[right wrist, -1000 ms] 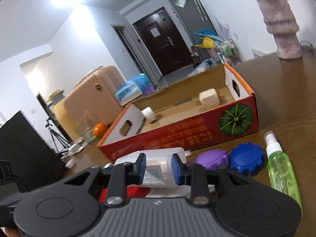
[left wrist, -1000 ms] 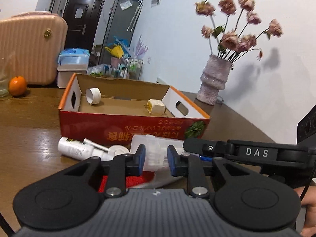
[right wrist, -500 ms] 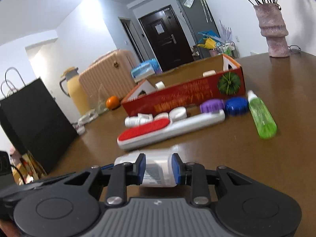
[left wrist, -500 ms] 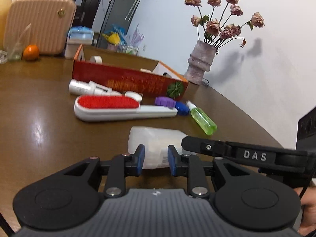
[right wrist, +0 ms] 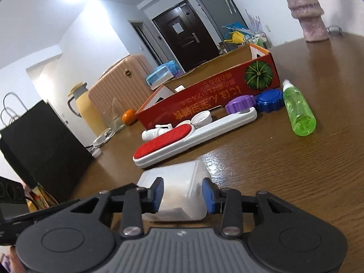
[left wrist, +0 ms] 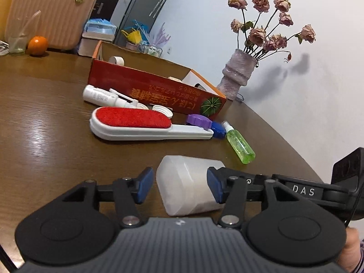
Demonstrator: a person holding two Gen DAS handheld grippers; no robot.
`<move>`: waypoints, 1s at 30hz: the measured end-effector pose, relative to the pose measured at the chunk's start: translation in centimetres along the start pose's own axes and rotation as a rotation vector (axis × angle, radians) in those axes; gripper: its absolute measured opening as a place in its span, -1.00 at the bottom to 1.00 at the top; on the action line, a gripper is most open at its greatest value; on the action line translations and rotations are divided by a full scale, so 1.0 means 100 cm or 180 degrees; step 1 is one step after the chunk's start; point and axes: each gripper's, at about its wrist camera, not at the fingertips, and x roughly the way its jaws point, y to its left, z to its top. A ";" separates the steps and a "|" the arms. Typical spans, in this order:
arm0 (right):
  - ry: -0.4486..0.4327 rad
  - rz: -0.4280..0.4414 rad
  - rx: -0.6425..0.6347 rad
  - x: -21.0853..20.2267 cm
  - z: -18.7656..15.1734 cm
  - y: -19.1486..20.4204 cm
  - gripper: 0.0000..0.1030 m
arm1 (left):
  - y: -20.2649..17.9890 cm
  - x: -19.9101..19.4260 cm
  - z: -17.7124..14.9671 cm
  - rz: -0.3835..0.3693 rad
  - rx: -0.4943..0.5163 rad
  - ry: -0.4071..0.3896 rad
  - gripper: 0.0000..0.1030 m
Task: Organize rigid objects
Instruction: 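Carry the white container with the right tool over the cardboard box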
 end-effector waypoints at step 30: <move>-0.0334 0.0120 -0.0334 0.068 0.187 0.027 -0.45 | -0.003 0.077 0.183 -0.0006 0.0192 -0.0518 -0.35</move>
